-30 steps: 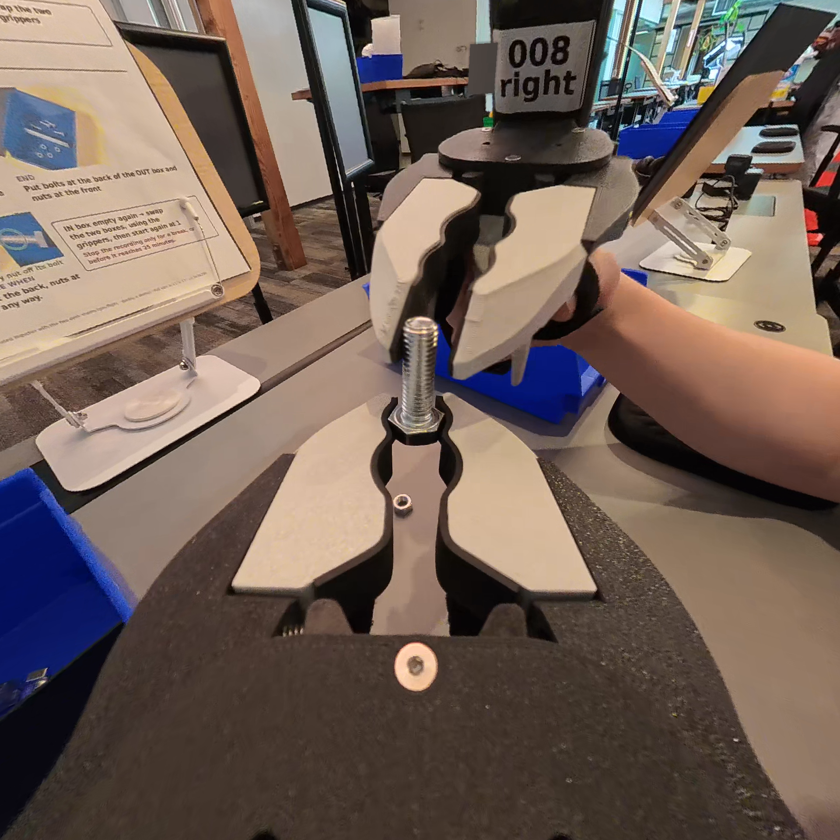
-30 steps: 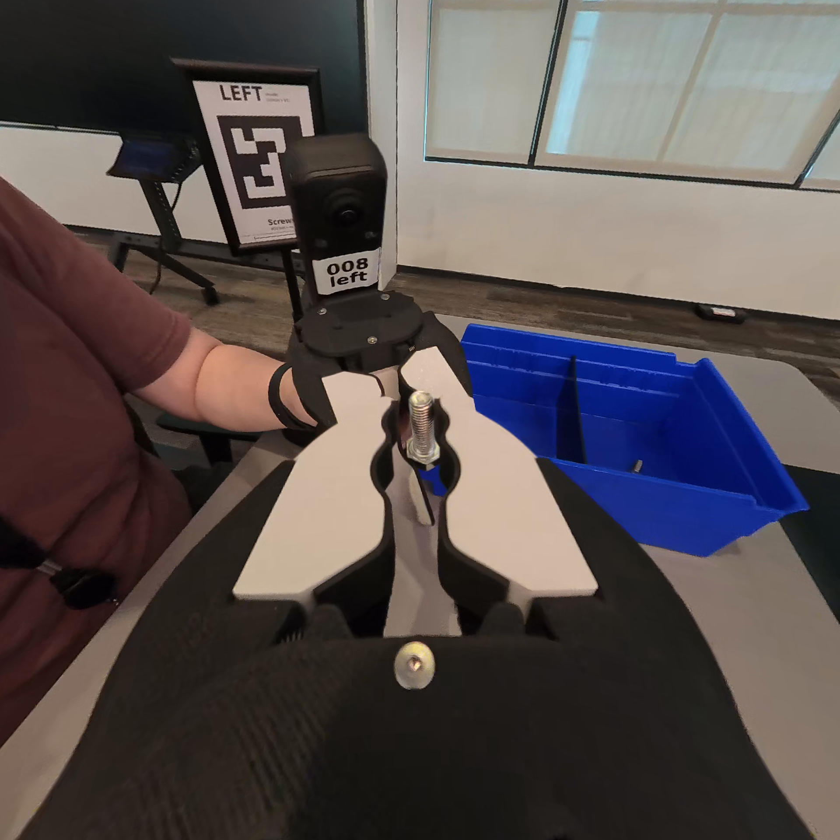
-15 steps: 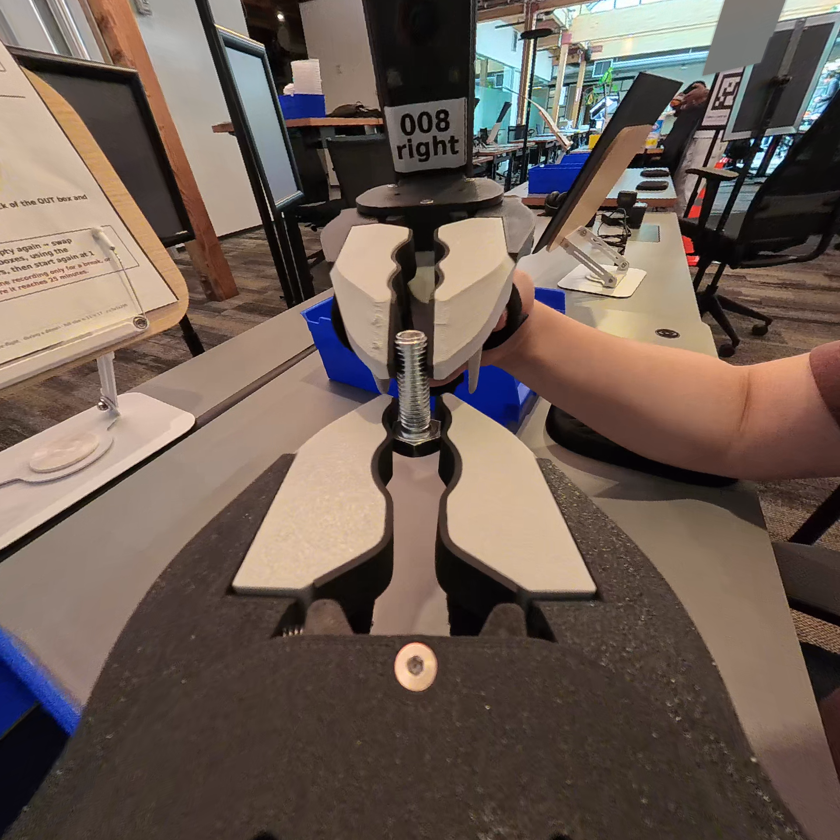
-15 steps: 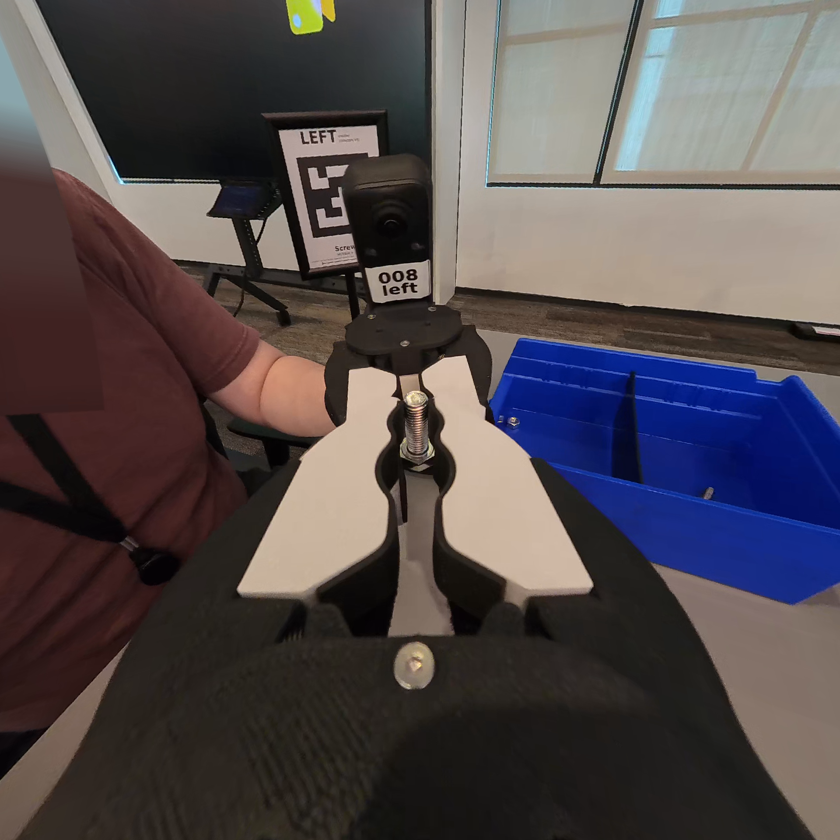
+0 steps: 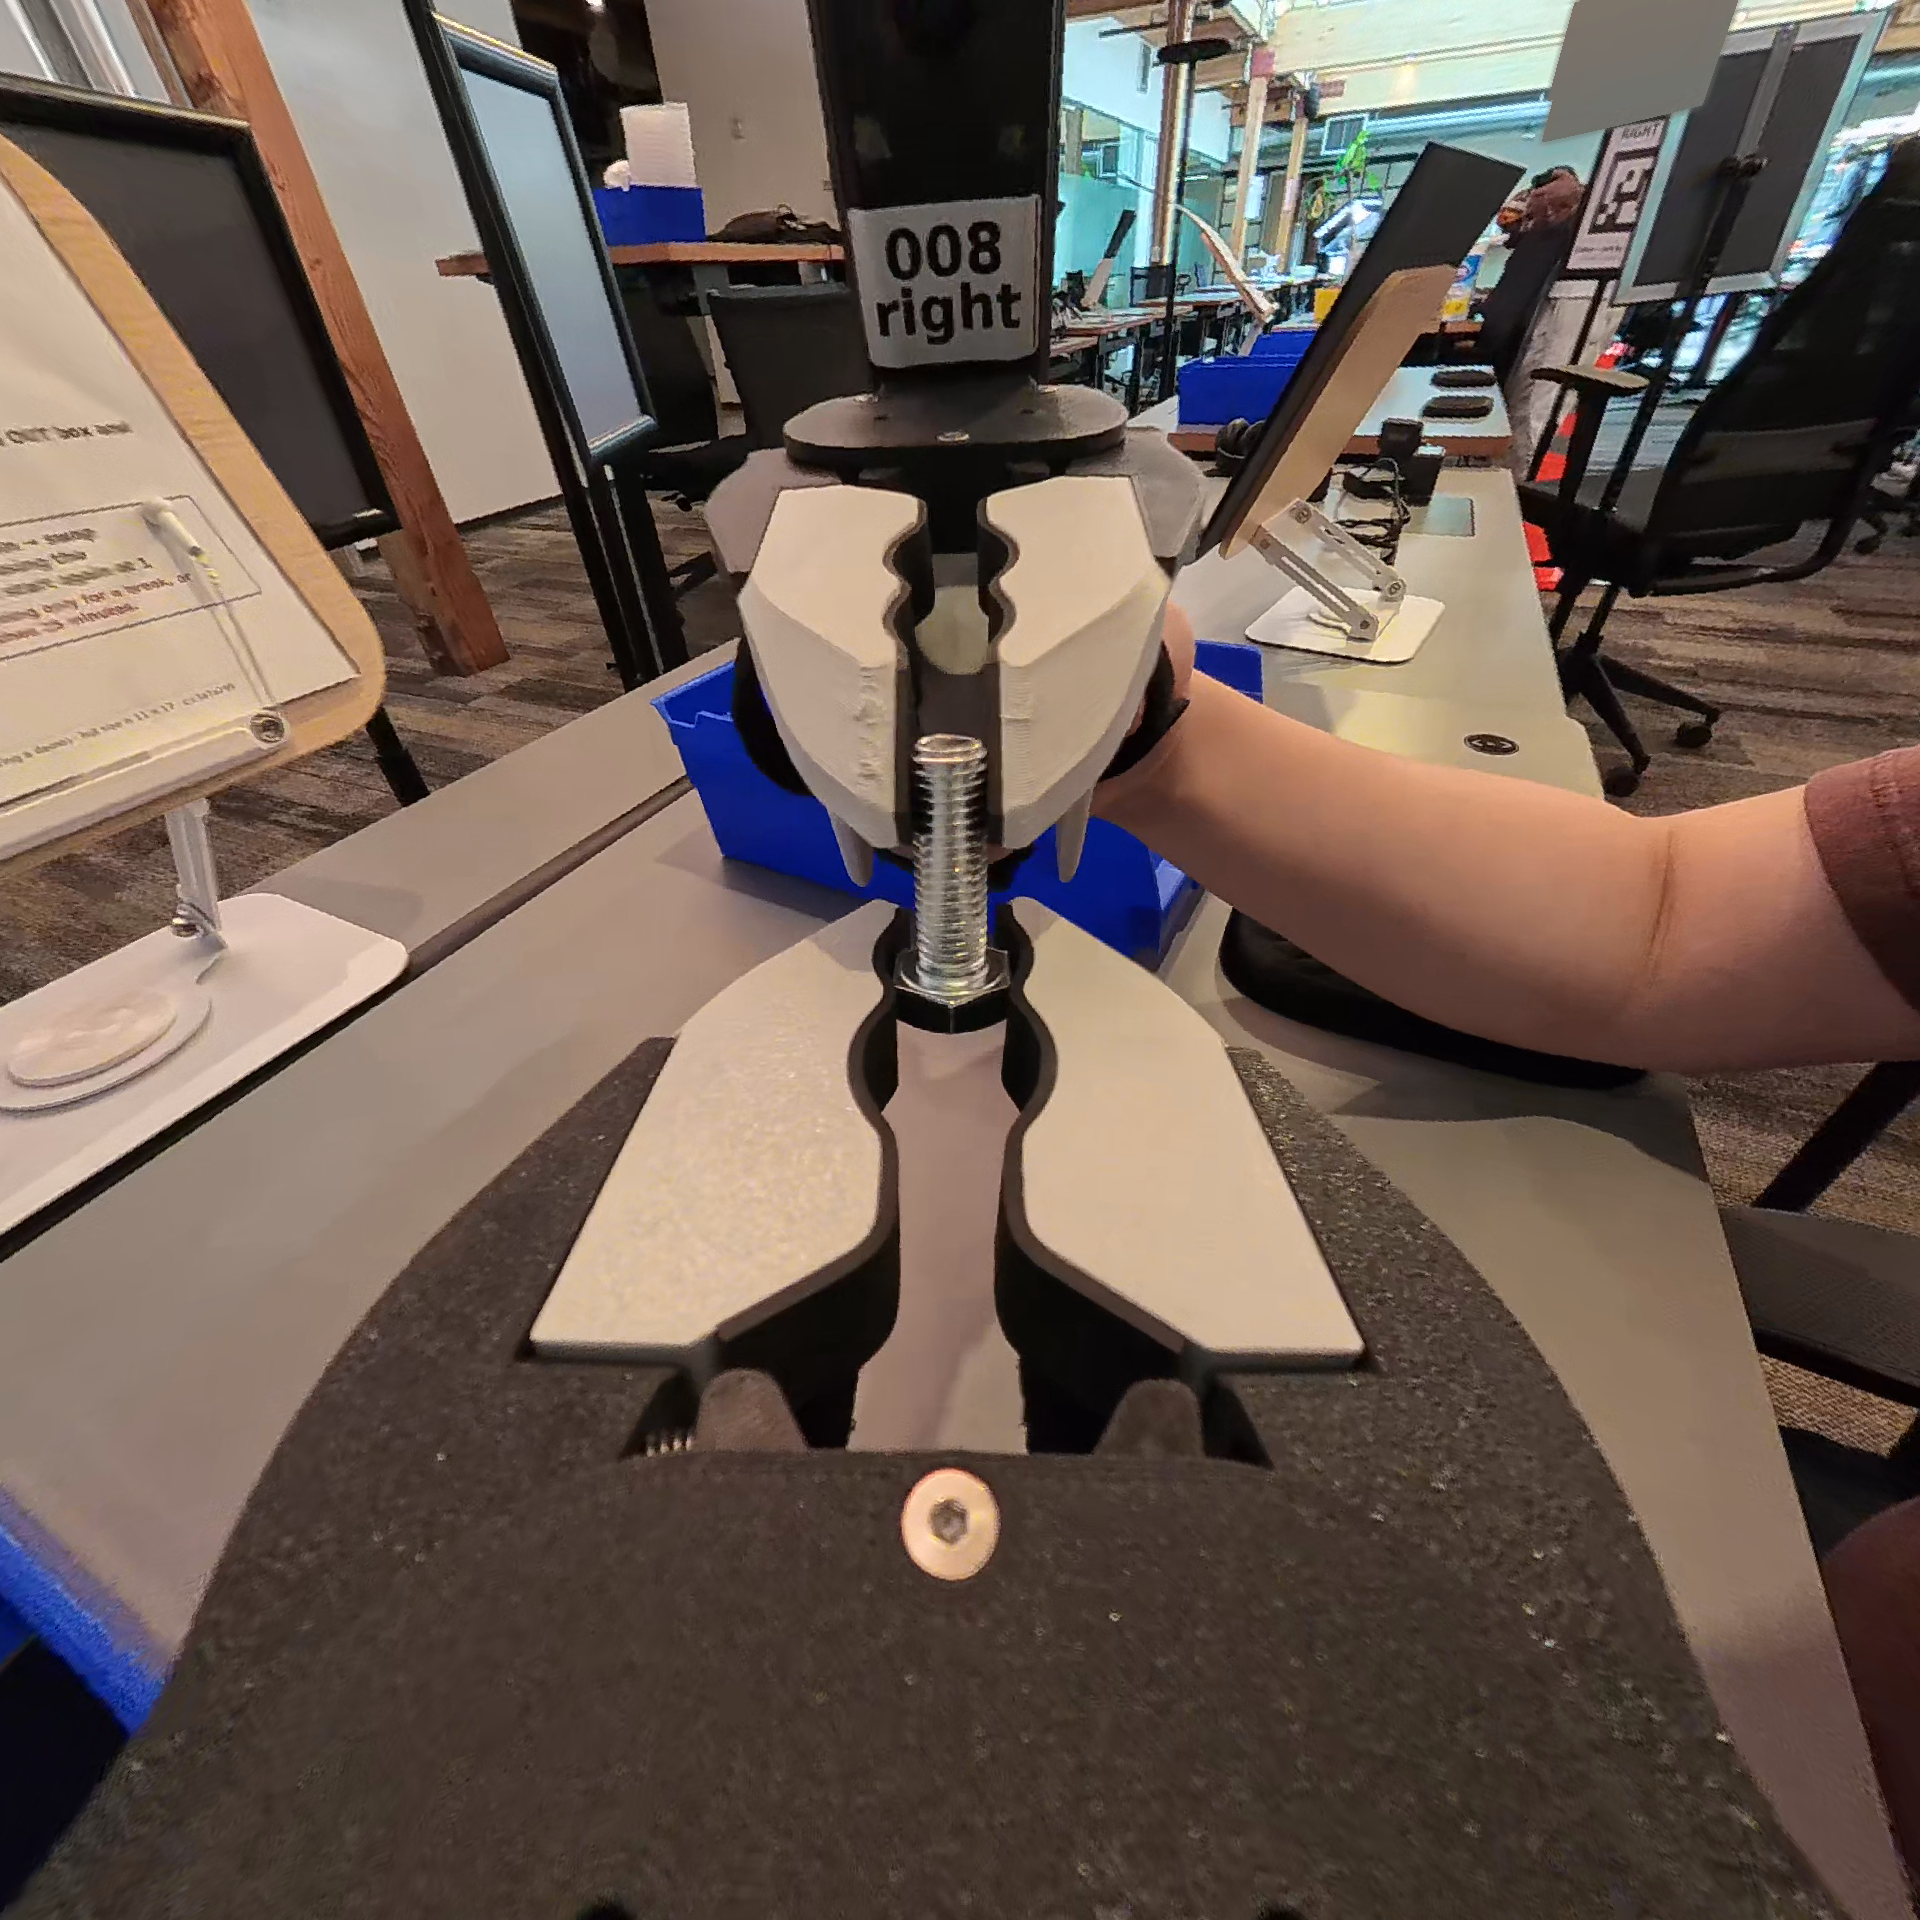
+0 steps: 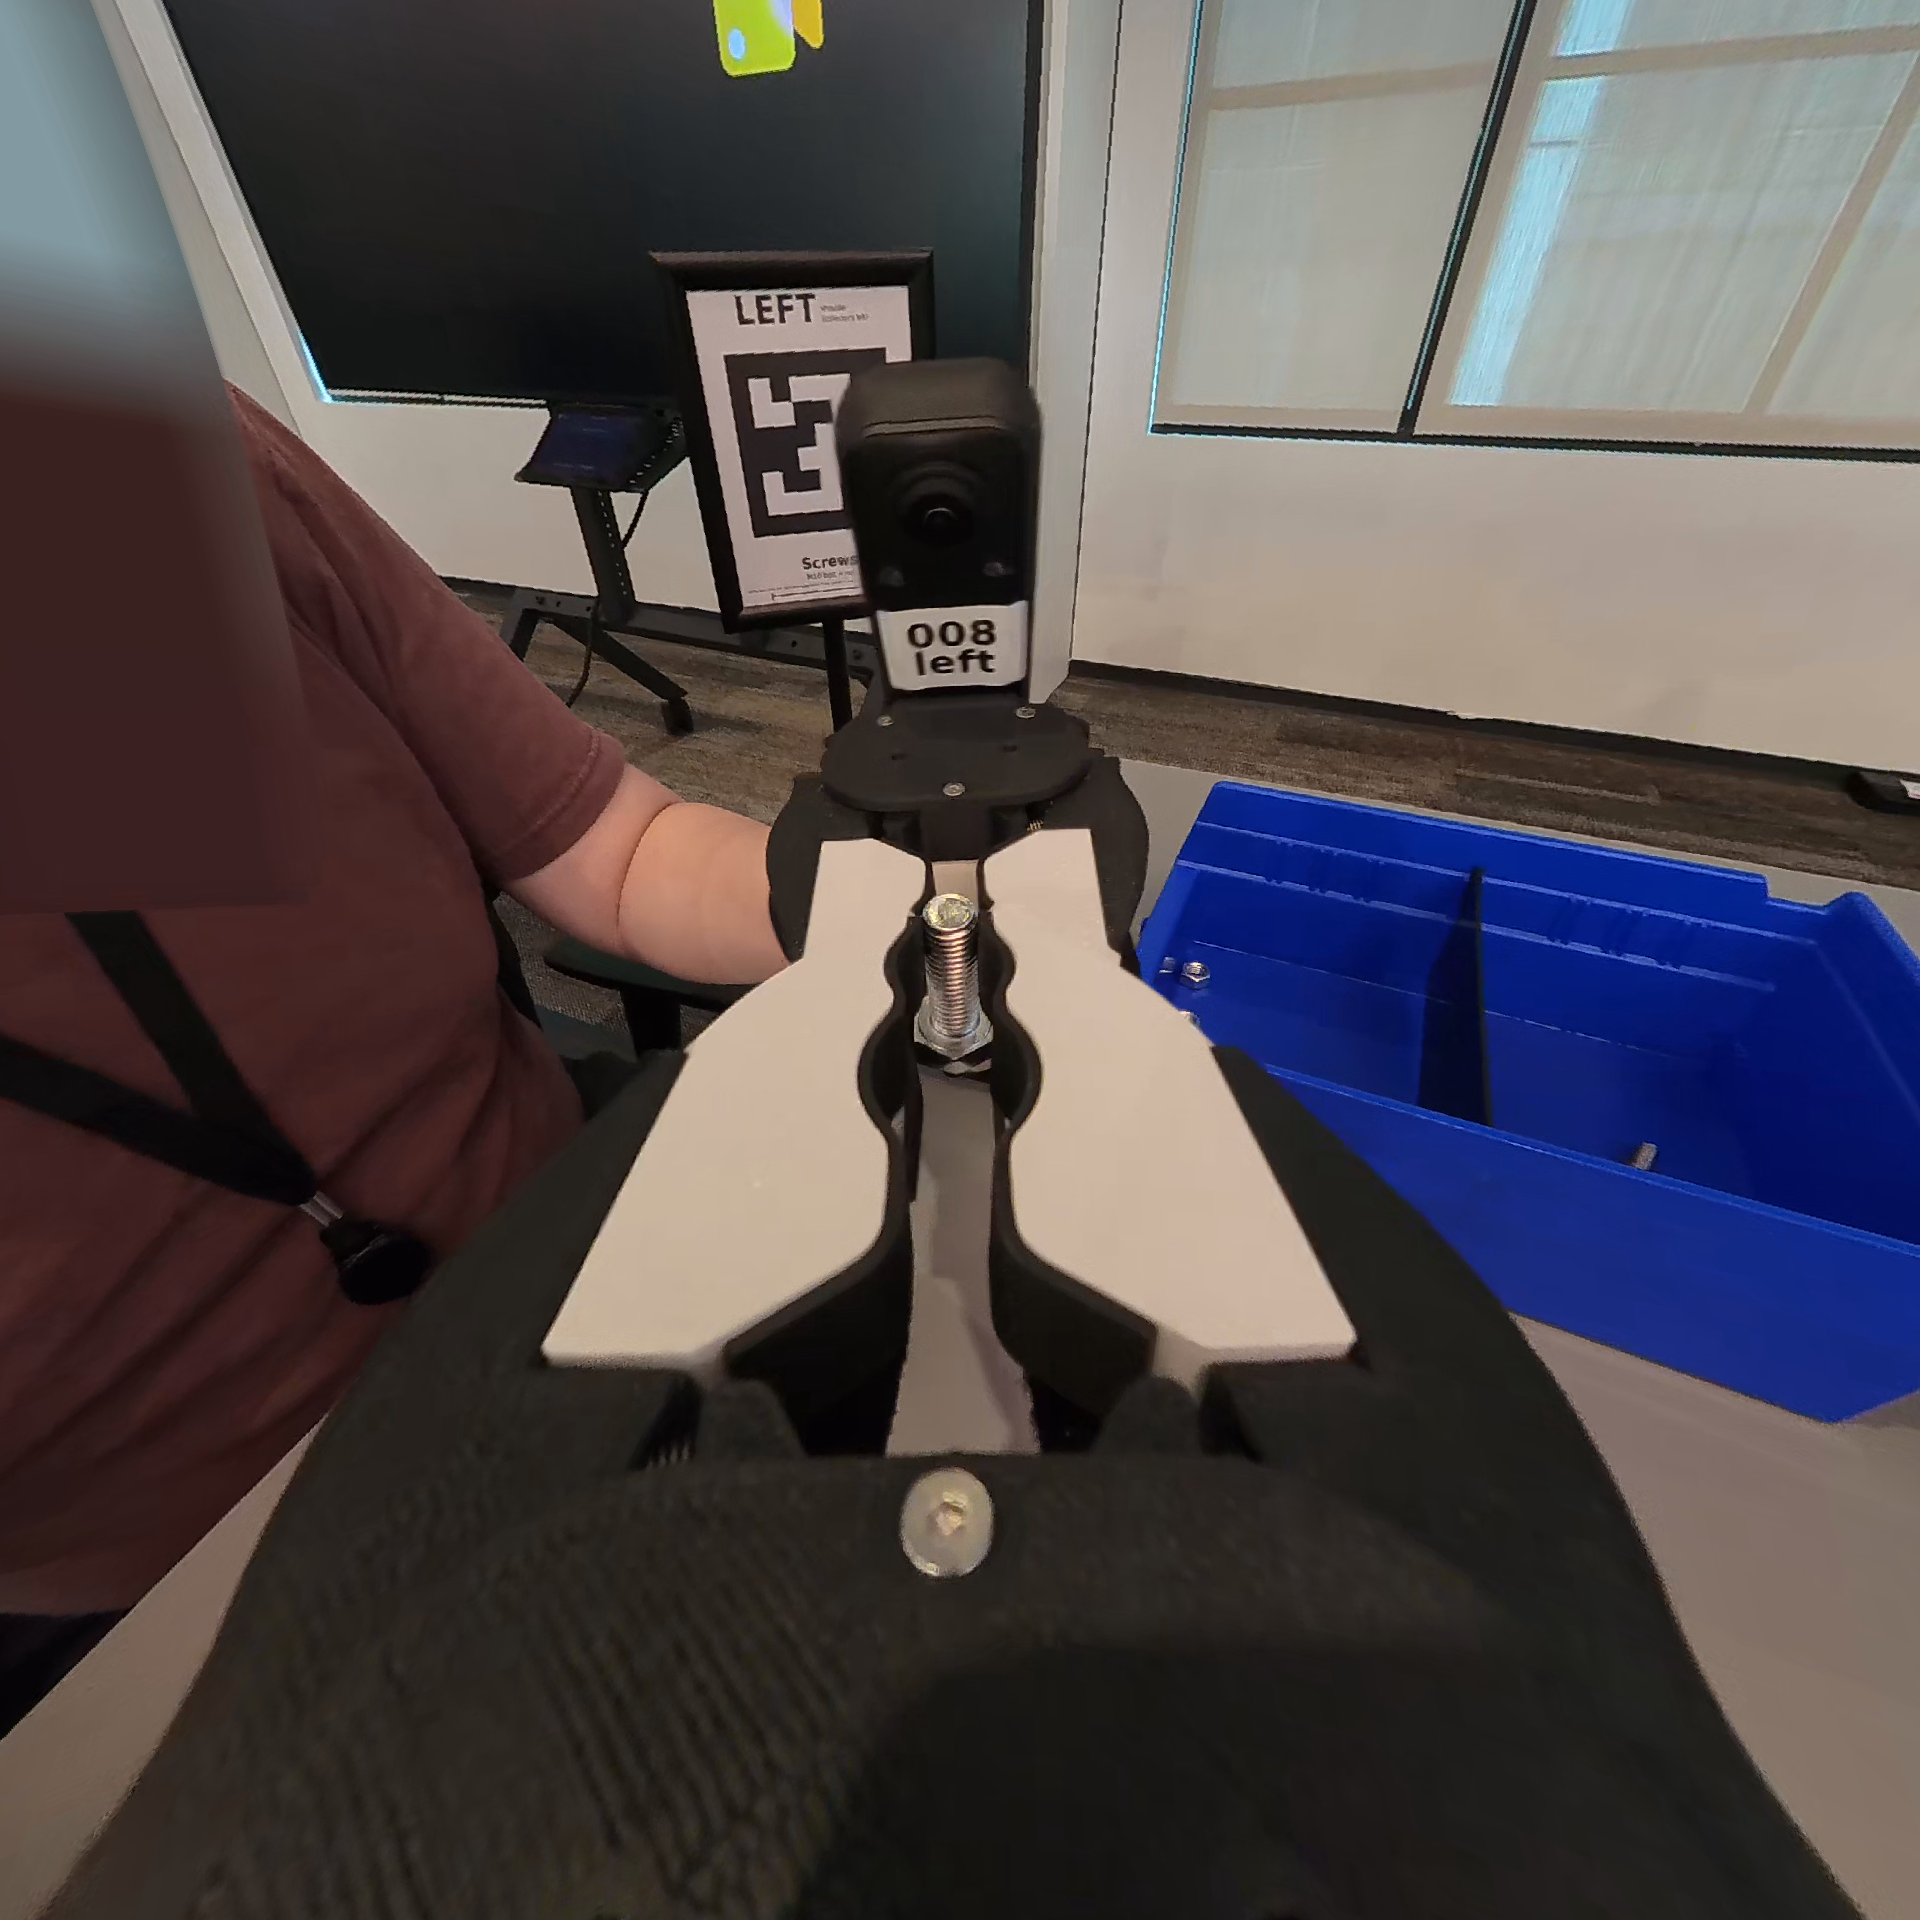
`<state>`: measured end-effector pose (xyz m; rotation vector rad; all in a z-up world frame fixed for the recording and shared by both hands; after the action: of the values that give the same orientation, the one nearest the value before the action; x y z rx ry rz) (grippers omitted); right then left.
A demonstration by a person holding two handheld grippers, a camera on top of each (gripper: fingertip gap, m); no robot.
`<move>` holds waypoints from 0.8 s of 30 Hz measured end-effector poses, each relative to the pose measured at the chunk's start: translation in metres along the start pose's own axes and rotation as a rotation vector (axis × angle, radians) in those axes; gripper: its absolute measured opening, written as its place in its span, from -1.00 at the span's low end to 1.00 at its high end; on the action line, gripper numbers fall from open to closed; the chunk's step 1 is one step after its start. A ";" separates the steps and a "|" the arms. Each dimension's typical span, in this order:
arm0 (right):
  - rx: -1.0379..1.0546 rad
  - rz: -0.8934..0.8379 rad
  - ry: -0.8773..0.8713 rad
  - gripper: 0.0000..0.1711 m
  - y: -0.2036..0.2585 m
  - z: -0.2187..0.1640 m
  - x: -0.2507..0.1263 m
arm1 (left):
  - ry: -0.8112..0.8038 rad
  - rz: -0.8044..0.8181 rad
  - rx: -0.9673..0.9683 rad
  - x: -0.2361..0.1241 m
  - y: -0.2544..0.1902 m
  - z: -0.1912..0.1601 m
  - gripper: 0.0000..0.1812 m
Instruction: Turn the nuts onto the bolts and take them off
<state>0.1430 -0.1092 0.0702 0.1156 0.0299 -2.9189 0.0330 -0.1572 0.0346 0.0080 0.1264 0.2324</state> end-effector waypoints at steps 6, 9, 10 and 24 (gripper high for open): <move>-0.017 0.013 0.024 -0.89 0.002 0.000 -0.001 | 0.010 -0.056 -0.017 0.001 -0.002 -0.001 -0.84; -0.016 0.016 0.026 -0.88 0.002 -0.001 -0.002 | 0.020 -0.039 -0.002 0.002 -0.003 -0.002 -0.83; -0.017 0.015 0.025 -0.88 0.002 -0.001 -0.003 | 0.023 -0.036 -0.004 0.002 -0.003 -0.002 -0.82; -0.015 0.087 0.021 -0.88 0.007 -0.001 -0.002 | 0.034 -0.098 0.010 0.006 -0.009 -0.003 -0.83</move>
<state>0.1463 -0.1157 0.0691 0.1417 0.0486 -2.8302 0.0403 -0.1650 0.0306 0.0080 0.1611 0.1344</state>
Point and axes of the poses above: each gripper's, where its closed fingertips meet, x out along the fingers, z out of its top, y = z × x across the jaws, the point moved 8 cm from there along -x, back along the fingers, and after that the axes turned 10 degrees about -z, right-handed, at the moved point
